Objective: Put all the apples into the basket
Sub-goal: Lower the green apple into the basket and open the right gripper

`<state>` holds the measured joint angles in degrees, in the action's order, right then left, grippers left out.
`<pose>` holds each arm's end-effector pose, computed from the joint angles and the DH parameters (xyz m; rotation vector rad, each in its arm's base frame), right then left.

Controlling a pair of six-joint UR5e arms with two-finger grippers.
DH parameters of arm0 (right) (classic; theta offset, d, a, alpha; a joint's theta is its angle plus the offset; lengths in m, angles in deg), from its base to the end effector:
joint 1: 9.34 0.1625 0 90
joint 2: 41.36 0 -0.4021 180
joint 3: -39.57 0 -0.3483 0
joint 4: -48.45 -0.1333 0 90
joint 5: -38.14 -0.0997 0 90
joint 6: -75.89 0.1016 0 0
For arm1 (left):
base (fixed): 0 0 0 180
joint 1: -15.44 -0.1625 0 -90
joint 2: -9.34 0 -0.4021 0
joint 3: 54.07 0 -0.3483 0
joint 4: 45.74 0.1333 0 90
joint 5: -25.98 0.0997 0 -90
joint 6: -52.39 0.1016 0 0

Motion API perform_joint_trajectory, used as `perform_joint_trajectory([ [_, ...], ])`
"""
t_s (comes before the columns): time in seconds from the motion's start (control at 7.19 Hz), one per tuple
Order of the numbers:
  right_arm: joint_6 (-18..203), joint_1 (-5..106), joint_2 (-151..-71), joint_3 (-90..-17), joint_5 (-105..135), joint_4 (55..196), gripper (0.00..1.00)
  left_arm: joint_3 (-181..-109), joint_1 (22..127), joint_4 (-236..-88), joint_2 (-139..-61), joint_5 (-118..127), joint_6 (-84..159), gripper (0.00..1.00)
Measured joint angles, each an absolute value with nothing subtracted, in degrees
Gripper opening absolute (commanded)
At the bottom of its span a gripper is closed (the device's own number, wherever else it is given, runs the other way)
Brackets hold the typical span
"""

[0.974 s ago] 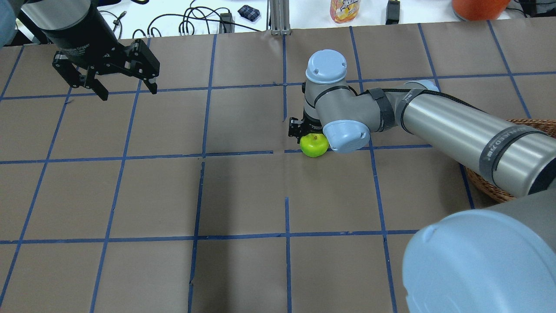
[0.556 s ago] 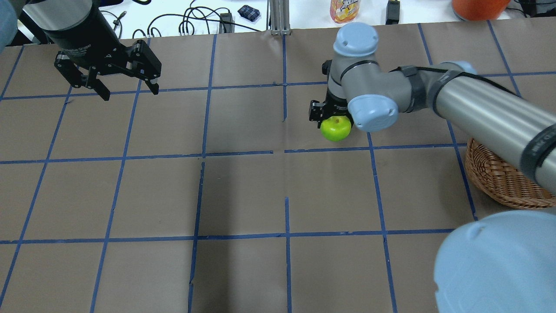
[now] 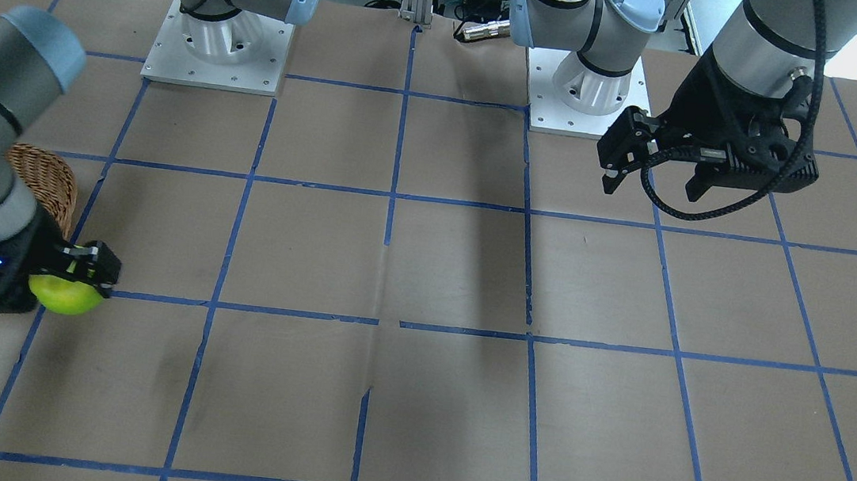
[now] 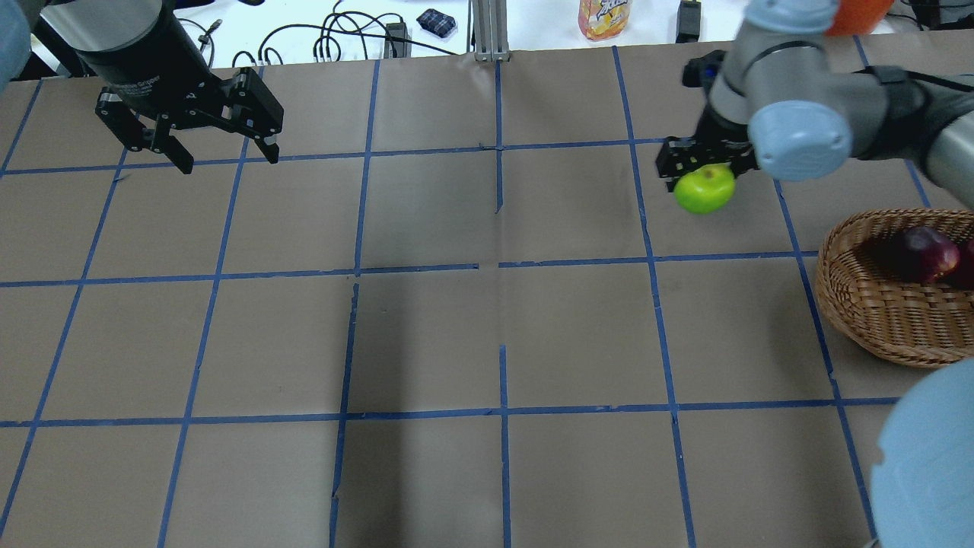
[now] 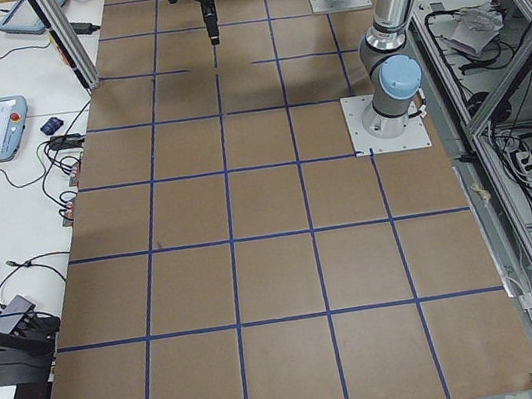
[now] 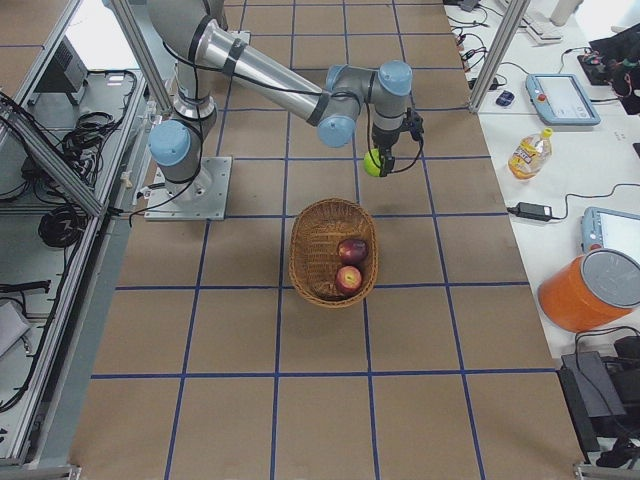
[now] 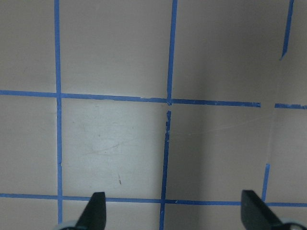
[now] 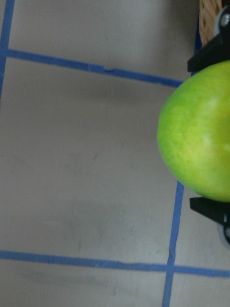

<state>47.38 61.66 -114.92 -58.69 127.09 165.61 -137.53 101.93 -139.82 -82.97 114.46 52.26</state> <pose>-0.0461 -0.5491 0.3054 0.2609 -3.1294 0.0733 -0.1074 -0.4710 0.4887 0.0989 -3.1136 0.0053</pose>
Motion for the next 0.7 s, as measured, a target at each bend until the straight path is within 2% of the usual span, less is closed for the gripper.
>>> perform_joint_trajectory([
  [0.14,40.27,56.56,-116.26,-60.86,126.77,166.21,0.69,-137.51,101.97,-139.68,-82.86,114.47,52.26,1.00],
  [0.28,34.92,51.84,-116.90,-64.57,125.93,168.88,1.00,-137.45,102.02,-139.63,-82.87,114.48,52.26,1.00],
  [0.56,29.23,47.24,-117.35,-72.16,123.73,177.24,1.00,-137.45,102.08,-139.61,-82.83,114.45,52.23,1.00],
  [0.7,28.01,46.69,-117.72,-73.57,123.35,178.72,1.00,-137.45,102.09,-139.61,-82.81,114.61,52.18,1.00],
])
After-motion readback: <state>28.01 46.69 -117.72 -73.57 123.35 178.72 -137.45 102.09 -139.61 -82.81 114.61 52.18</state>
